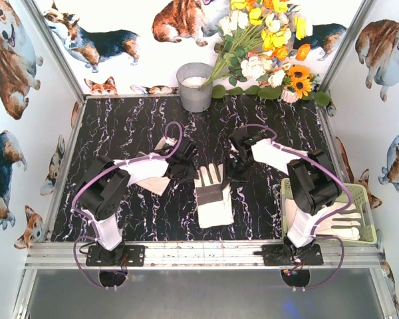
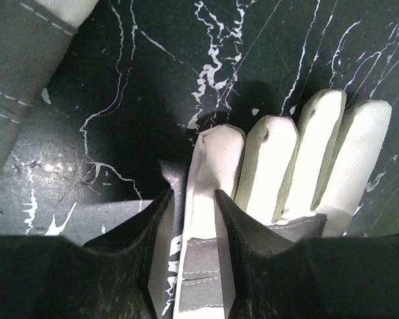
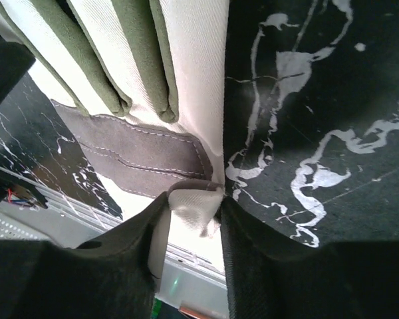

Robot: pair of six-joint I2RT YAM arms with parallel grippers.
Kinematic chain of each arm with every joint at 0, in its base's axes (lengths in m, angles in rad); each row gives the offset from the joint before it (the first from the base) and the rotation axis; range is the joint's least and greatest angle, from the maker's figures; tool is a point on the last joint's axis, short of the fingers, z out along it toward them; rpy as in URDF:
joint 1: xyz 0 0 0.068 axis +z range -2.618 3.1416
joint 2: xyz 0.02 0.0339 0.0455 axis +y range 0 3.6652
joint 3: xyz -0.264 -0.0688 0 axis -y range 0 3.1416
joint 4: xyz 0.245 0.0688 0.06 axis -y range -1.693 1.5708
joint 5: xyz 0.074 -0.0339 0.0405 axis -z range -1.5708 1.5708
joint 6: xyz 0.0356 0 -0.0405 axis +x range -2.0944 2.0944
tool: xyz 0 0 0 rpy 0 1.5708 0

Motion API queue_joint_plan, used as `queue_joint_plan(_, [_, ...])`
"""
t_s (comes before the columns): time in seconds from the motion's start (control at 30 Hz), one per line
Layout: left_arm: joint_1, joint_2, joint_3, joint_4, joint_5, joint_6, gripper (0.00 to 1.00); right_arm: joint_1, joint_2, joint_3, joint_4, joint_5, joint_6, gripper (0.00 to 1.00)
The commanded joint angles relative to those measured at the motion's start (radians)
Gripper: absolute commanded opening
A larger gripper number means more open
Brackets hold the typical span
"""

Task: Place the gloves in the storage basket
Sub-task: Adjust the glove at the center of the board.

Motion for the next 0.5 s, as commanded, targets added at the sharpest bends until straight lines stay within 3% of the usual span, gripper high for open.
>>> queue_joint_plan(0.0, [0.004, 0.063, -0.004, -0.051, -0.007, 0.028, 0.26, -0.028, -0.067, -0.052, 0.051, -0.039, 0.007, 0.32])
queue_joint_plan(0.27, [-0.009, 0.074, 0.055, -0.026, 0.015, 0.061, 0.30, -0.104, -0.128, -0.163, 0.134, -0.053, 0.026, 0.03])
queue_joint_plan(0.47, [-0.012, 0.015, 0.137, -0.097, -0.034, 0.117, 0.37, -0.132, -0.144, -0.216, 0.203, -0.073, 0.011, 0.01])
